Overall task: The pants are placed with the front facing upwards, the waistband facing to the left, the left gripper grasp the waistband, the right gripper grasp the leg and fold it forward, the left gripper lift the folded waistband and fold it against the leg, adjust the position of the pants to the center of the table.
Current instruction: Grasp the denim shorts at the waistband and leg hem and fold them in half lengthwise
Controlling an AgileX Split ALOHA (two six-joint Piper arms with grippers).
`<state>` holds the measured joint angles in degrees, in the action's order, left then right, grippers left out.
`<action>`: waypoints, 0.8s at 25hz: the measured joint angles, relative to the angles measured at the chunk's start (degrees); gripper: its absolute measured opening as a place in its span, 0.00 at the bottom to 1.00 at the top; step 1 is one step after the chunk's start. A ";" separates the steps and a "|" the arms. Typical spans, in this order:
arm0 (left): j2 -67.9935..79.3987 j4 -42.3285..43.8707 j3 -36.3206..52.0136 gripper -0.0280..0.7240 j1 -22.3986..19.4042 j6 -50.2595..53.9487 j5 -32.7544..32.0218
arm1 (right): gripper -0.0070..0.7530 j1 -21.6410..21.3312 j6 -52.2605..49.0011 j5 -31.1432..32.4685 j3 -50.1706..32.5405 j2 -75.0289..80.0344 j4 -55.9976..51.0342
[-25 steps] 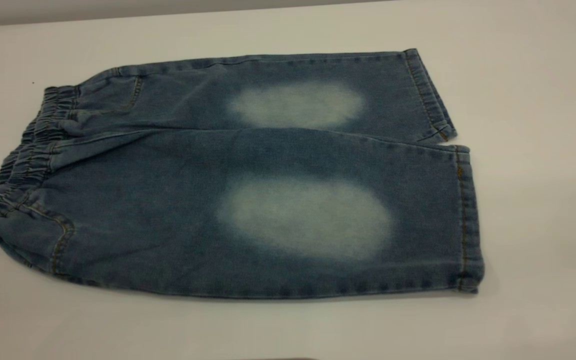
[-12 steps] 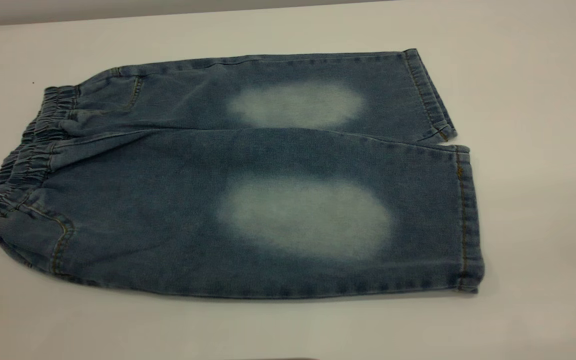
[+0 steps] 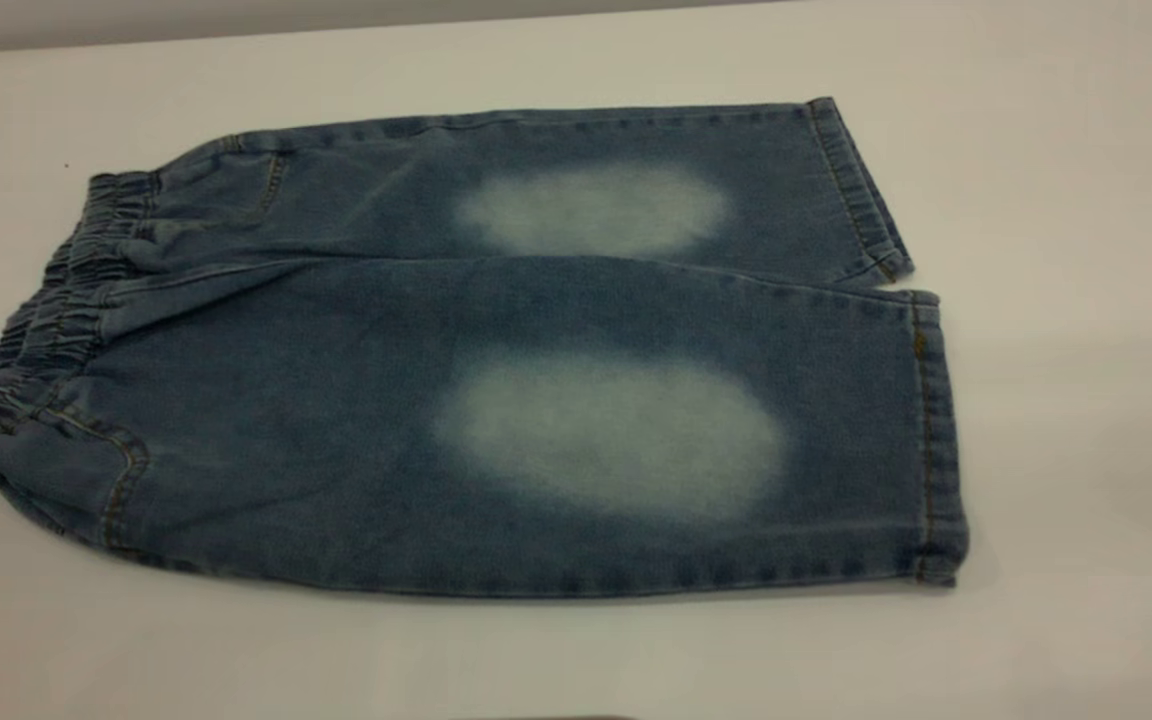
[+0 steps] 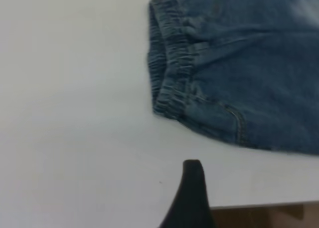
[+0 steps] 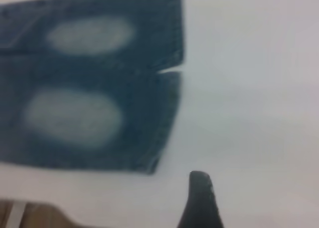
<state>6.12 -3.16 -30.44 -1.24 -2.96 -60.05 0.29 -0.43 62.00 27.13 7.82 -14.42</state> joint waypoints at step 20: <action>65.35 3.67 -10.63 0.80 -0.07 10.41 21.82 | 0.68 0.00 35.35 -18.09 0.13 50.17 -35.75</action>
<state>71.47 0.51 -41.07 -1.31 7.45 -38.23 0.29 34.92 43.91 27.26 57.99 -50.17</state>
